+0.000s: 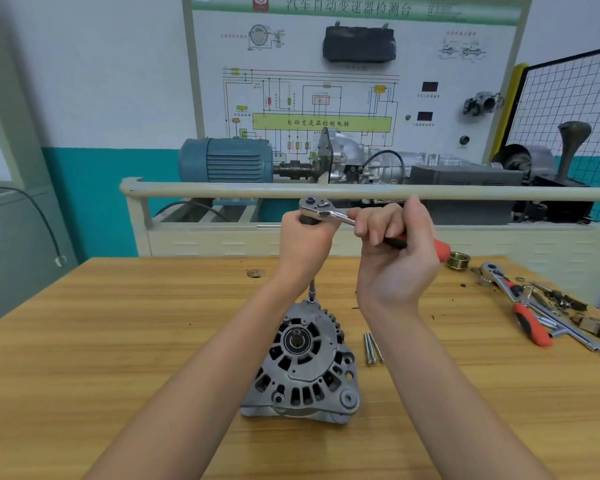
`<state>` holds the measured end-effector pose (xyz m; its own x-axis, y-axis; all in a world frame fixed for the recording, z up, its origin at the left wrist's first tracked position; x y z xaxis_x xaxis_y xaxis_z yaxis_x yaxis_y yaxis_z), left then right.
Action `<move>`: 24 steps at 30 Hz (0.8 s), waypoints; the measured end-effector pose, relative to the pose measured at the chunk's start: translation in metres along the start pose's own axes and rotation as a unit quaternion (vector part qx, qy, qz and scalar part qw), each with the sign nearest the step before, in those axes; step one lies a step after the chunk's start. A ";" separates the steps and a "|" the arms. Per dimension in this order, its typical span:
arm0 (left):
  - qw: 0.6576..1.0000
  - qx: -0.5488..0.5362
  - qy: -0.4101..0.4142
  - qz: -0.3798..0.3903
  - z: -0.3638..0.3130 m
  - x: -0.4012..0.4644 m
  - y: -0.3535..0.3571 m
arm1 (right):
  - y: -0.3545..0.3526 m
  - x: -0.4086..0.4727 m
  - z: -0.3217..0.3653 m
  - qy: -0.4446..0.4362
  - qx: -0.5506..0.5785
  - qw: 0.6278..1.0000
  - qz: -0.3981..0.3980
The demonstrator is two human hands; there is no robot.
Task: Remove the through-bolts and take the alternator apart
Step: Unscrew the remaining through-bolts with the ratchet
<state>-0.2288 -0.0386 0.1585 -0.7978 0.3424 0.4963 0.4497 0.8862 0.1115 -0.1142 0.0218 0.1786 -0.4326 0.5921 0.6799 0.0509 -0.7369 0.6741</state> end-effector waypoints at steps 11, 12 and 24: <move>0.974 -0.031 -0.031 0.224 -0.007 -0.007 0.005 | -0.001 0.055 -0.034 0.303 0.140 0.938 -0.096; 0.980 -0.022 -0.037 0.195 -0.006 -0.006 0.006 | -0.002 0.055 -0.034 0.294 0.146 0.939 -0.106; 0.999 0.026 -0.029 -0.029 -0.002 -0.004 -0.006 | 0.015 -0.010 0.000 -0.064 -0.057 0.996 0.039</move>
<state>-0.2272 -0.0458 0.1580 -0.8441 0.3062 0.4402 0.3824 0.9192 0.0938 -0.1095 0.0047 0.1824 -0.3119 0.5627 0.7656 -0.0251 -0.8104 0.5854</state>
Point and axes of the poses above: each hand's wrist, its own x-axis towards the middle knuckle, its own y-axis out of the palm, z = x × y, the point moved 6 cm from there along x, towards the middle knuckle, and after that the axes turned 2 degrees about z, right-handed, at the moved point
